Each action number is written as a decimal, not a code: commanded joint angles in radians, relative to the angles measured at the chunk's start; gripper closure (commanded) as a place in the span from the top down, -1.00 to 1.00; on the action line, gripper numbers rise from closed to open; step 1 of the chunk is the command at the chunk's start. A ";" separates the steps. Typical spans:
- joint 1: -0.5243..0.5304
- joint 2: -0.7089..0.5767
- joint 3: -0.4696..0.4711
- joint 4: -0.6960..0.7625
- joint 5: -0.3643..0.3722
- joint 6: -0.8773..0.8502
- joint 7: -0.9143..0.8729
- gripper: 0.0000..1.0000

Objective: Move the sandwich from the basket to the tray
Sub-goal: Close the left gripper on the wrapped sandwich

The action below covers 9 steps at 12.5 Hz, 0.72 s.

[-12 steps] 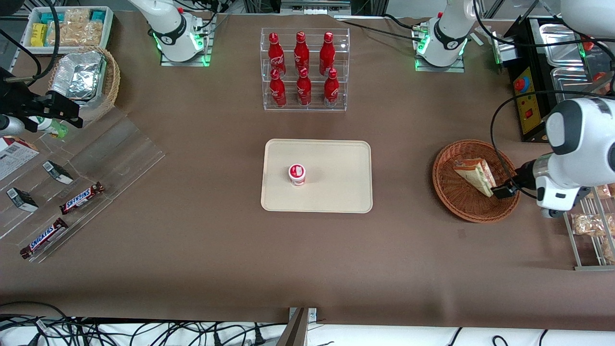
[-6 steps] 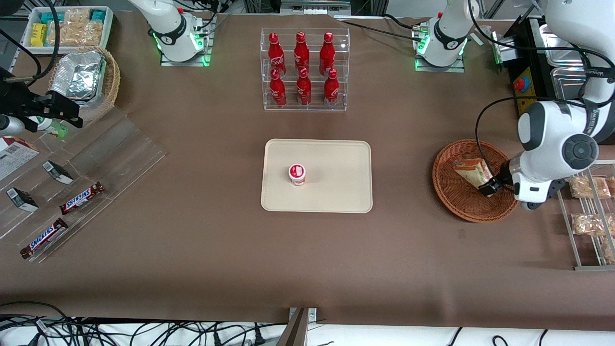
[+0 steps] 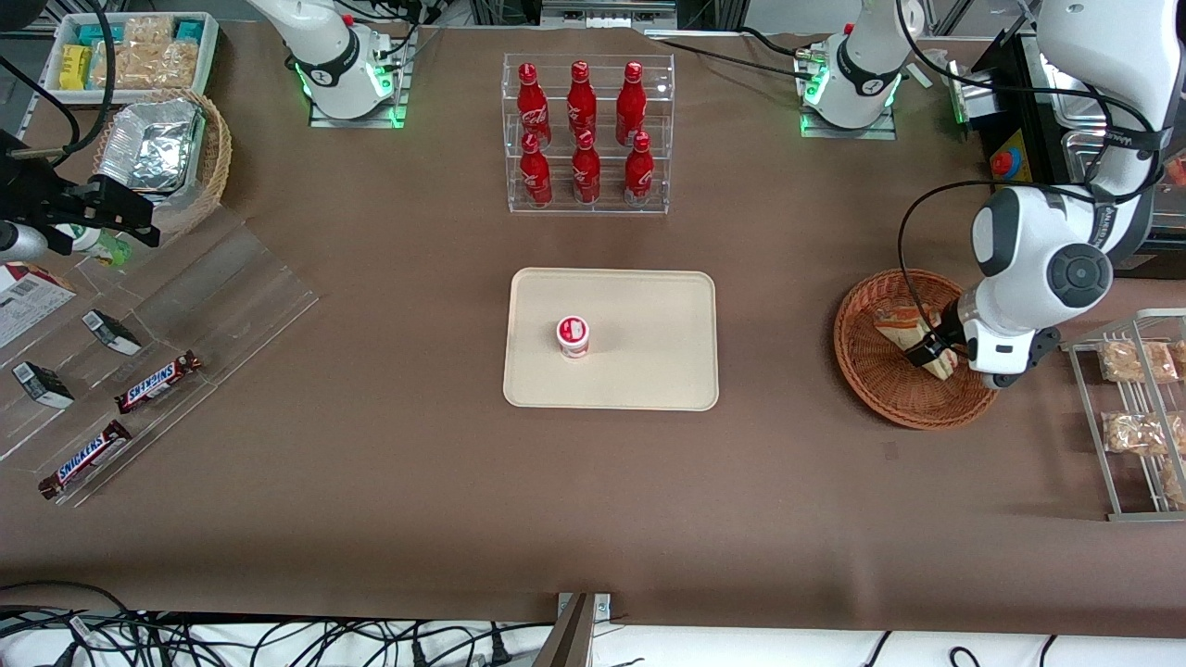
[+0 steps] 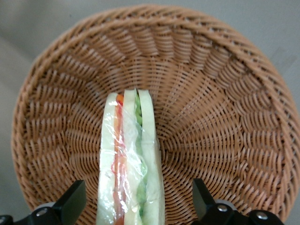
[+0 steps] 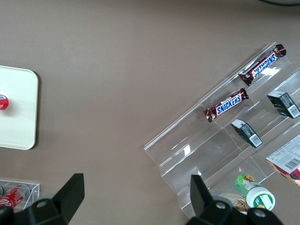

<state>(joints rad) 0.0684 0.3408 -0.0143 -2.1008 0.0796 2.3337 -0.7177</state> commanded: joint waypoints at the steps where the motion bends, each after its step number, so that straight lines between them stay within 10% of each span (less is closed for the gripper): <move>1: -0.001 -0.037 -0.007 -0.059 0.046 0.030 -0.037 1.00; 3: -0.002 -0.036 -0.007 -0.061 0.051 0.030 -0.063 0.85; 6: -0.002 -0.036 -0.007 -0.059 0.051 0.027 -0.066 -0.14; 9: -0.002 -0.037 -0.009 -0.050 0.060 0.016 -0.065 -0.20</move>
<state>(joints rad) 0.0676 0.3327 -0.0195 -2.1357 0.1030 2.3554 -0.7608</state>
